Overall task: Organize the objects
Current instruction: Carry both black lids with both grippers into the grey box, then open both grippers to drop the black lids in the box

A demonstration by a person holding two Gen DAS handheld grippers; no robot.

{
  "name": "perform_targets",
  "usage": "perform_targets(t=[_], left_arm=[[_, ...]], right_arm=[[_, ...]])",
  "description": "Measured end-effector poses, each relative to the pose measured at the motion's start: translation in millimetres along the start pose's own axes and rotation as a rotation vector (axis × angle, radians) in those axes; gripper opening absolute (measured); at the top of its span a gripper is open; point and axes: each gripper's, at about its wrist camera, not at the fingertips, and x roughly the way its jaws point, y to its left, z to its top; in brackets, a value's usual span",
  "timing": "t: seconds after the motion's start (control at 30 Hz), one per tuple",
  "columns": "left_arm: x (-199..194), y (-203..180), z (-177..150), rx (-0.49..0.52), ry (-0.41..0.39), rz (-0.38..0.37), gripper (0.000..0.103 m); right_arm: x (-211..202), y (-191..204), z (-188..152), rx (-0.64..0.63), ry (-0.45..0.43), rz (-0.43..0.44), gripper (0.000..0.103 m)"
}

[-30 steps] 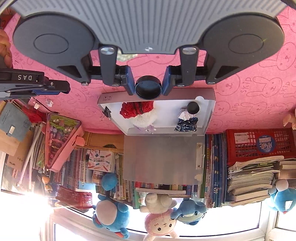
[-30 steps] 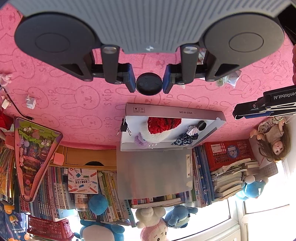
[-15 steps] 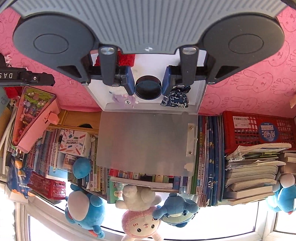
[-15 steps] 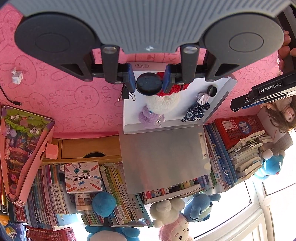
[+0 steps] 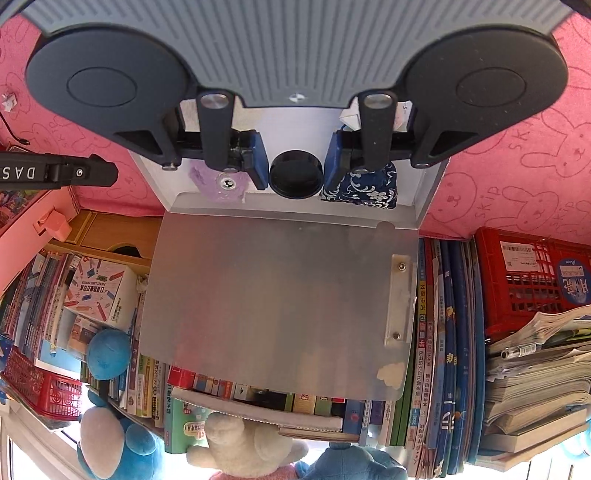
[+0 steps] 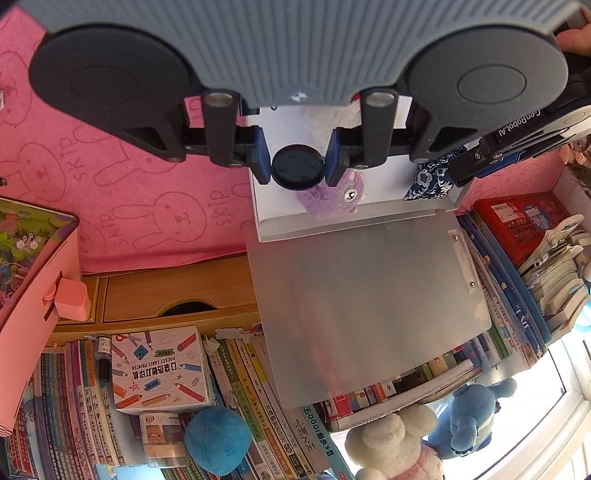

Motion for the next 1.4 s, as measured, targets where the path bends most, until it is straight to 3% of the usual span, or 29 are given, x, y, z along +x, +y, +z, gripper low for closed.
perform_targets(t=[0.3,0.6,0.83,1.2,1.4], left_arm=[[67.1,-2.0,10.9,0.014,0.047,0.018,0.038],[110.5,0.1,11.8,0.019,0.099,0.036,0.038],[126.9,-7.7,11.4,0.049,0.178,0.065,0.038],[129.2,-13.6,10.3,0.071,0.202,0.063,0.039],[122.6,-14.8,12.8,0.06,0.215,0.036,0.061]], right_arm=[[60.4,-3.9,18.2,0.026,0.043,-0.023,0.037],[103.1,-3.0,25.6,0.015,0.06,-0.065,0.037],[118.0,-4.8,24.6,0.03,0.064,-0.073,0.037],[119.5,1.4,21.0,0.006,0.061,-0.073,0.04],[114.4,2.1,19.4,0.019,0.065,-0.062,0.045]])
